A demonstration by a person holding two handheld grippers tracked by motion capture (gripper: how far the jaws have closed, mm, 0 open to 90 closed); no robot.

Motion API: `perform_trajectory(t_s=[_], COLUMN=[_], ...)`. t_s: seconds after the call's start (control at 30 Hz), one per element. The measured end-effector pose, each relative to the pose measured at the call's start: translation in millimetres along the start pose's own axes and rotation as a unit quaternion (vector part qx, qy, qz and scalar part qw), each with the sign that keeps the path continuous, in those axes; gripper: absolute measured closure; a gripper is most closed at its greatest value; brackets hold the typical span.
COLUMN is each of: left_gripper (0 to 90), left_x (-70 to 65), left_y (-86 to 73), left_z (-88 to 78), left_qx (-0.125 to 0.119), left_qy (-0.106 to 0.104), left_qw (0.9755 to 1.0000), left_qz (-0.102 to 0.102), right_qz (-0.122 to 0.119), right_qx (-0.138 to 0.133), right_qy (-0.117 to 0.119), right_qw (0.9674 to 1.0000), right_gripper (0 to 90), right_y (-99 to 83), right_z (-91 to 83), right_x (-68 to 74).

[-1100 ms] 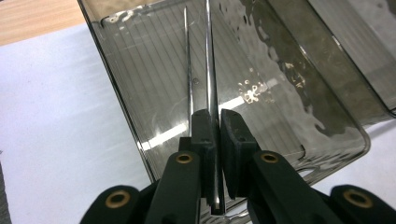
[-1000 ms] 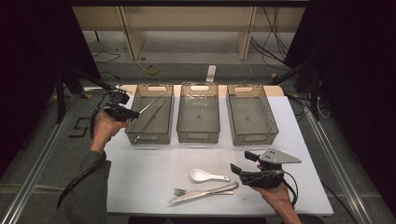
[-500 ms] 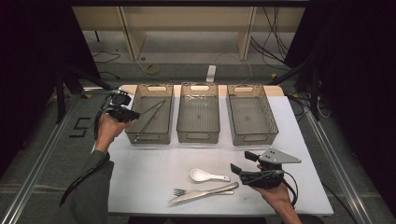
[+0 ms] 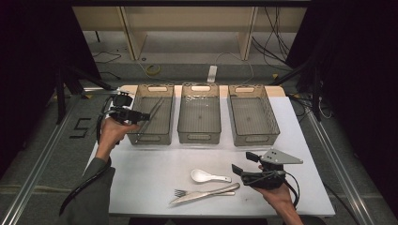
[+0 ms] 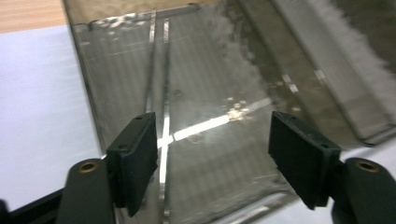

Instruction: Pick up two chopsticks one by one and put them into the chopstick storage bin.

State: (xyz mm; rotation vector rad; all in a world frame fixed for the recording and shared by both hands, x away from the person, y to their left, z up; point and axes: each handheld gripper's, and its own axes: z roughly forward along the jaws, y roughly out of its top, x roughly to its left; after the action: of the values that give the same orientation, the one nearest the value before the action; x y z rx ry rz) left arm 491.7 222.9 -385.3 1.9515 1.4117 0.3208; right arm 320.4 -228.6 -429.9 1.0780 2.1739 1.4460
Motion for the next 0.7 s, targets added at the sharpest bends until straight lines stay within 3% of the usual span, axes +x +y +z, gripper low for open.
perform_trajectory(t_s=[0.23, 0.37, 0.47, 0.53, 0.7], left_gripper=[24.7, 23.5, 23.3, 22.3, 21.3], left_x=[-21.7, -36.0, -43.9, -47.6, -57.3], left_y=[-16.3, -22.2, -25.8, -27.7, -34.4], left_z=[-3.2, -3.4, -3.6, -4.1, -5.0], left_qx=[0.009, 0.011, 0.006, -0.005, -0.022], left_qy=[-0.013, -0.006, -0.024, -0.048, -0.057], left_qw=[0.9989, 0.9971, 0.9963, 0.9957, 0.9943], left_qz=[0.043, 0.074, 0.082, 0.079, 0.087], right_qz=[-0.003, -0.006, -0.007, -0.006, -0.011], right_qx=[0.001, 0.004, 0.006, 0.010, 0.018], right_qy=[0.003, 0.005, 0.007, 0.008, 0.013], right_qw=[1.0000, 1.0000, 0.9999, 0.9999, 0.9997], right_gripper=[27.1, 27.1, 27.1, 27.1, 27.2], right_y=[1.0, 0.8, 0.7, 0.5, 0.4], right_z=[-0.3, 0.5, 0.8, 1.4, 3.4], right_x=[1.9, 2.9, 3.3, 2.8, 4.0])
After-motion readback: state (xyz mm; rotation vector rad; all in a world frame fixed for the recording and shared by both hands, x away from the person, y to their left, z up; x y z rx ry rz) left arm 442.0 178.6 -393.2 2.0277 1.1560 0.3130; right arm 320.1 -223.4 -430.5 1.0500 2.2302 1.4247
